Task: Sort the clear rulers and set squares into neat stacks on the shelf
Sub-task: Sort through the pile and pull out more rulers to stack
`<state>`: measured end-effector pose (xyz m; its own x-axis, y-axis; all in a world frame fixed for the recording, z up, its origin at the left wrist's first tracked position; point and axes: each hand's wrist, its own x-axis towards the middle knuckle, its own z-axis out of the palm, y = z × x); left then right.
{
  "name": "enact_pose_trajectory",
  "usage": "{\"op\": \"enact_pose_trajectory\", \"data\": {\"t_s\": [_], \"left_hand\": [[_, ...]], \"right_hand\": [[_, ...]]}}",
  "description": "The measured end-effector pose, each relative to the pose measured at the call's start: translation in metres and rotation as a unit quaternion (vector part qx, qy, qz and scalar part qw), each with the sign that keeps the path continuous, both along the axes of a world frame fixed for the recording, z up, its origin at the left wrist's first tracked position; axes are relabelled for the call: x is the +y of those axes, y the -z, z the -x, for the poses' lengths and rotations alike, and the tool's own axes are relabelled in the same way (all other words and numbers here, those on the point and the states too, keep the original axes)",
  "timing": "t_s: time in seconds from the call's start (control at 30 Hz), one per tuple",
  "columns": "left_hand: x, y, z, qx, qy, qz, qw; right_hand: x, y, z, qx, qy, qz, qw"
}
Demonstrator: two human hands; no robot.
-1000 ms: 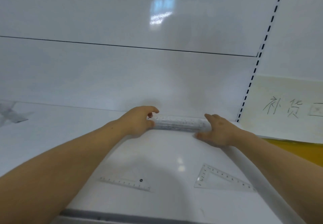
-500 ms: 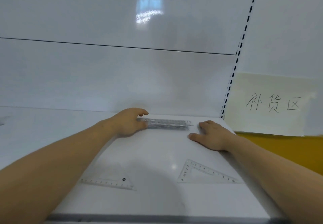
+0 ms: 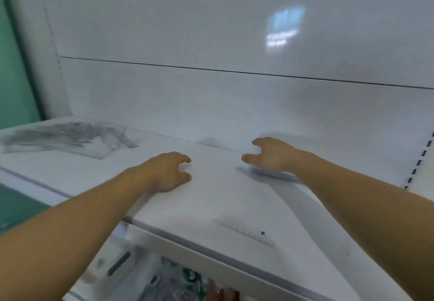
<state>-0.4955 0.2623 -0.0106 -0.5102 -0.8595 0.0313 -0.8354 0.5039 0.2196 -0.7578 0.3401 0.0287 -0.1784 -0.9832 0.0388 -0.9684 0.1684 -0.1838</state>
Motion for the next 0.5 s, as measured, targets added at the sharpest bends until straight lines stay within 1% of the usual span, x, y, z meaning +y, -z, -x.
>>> {"op": "enact_pose_trajectory", "data": {"t_s": [0.17, 0.33, 0.5], "left_hand": [[-0.027, -0.003, -0.124, 0.007, -0.078, 0.009, 0.997], [-0.068, -0.004, -0.248, 0.023, -0.139, -0.01, 0.99], [-0.103, -0.003, -0.326, 0.047, -0.168, -0.016, 0.985]], "right_hand": [[-0.065, -0.003, -0.113, -0.009, -0.073, -0.005, 0.997], [-0.13, 0.006, -0.237, -0.007, -0.138, -0.016, 0.99], [-0.18, 0.028, -0.316, -0.015, -0.166, -0.03, 0.986]]}}
